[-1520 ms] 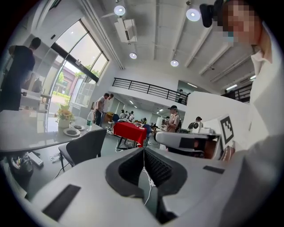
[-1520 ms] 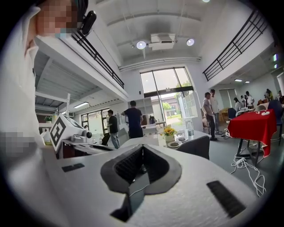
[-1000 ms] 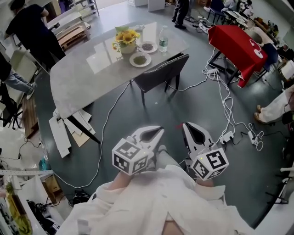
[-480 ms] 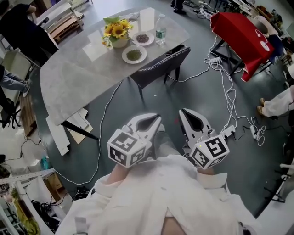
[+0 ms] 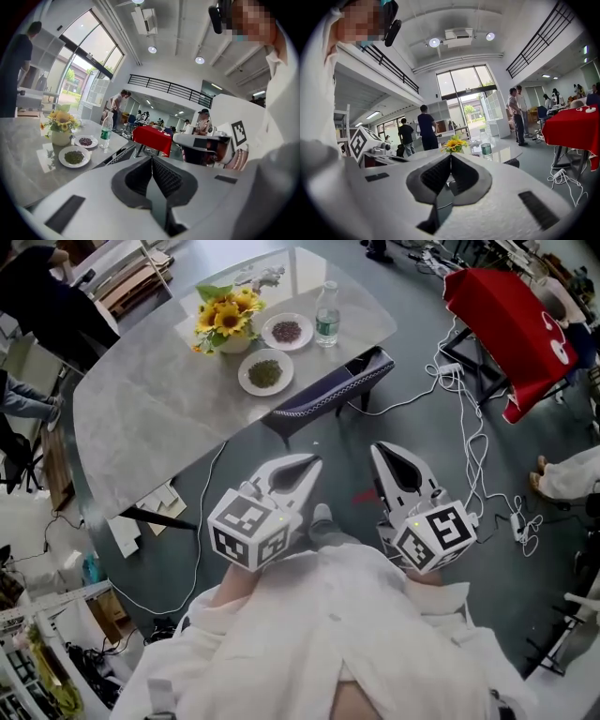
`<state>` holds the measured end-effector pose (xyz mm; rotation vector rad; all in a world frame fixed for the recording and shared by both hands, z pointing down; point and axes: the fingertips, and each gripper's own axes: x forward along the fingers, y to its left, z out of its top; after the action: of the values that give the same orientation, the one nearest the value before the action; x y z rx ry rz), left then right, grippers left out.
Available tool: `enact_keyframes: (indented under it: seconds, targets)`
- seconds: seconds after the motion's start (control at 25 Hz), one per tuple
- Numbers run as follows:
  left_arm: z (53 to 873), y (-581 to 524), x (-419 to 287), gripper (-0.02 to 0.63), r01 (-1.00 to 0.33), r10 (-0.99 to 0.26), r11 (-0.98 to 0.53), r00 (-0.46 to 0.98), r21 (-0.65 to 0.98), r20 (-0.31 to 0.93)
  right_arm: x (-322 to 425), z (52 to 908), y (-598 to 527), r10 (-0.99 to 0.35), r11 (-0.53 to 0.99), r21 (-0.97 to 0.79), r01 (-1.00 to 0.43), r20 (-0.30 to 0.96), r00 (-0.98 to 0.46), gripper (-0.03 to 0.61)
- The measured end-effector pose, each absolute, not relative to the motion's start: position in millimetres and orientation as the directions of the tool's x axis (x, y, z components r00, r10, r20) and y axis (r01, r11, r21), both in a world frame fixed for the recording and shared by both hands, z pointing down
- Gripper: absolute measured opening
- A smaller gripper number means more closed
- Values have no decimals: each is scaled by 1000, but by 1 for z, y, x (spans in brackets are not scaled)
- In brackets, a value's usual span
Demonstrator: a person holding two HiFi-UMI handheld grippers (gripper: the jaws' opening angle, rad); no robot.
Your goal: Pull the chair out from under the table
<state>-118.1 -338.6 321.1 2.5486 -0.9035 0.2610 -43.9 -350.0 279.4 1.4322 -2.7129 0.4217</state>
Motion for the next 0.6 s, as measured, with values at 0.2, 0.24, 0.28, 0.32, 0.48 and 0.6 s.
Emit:
enact_keyframes:
  seconds: [0.2, 0.24, 0.28, 0.32, 0.48, 0.6]
  targets:
    - [319, -388, -105, 17, -660, -596, -671, 751, 338, 284, -27, 282, -398, -790, 550, -235, -801, 163, -591, 2]
    - [320, -394, -101, 17, -663, -598, -671, 748, 332, 288, -23, 282, -404, -787, 554, -240, -797, 162, -595, 2]
    - [320, -400, -98, 17, -668, -601, -670, 744, 324, 292, -20, 281, -410, -786, 555, -244, -795, 161, -597, 2]
    - [319, -406, -96, 17, -672, -604, -669, 741, 318, 295, -16, 281, -415, -786, 555, -247, -795, 160, -598, 2]
    - [321, -423, -91, 17, -682, -609, -656, 732, 323, 307, -11, 291, -430, -771, 560, -266, -785, 181, -611, 2]
    - [325, -428, -91, 17, -690, -613, -647, 724, 325, 318, -17, 297, -437, -750, 576, -277, -769, 195, -632, 2]
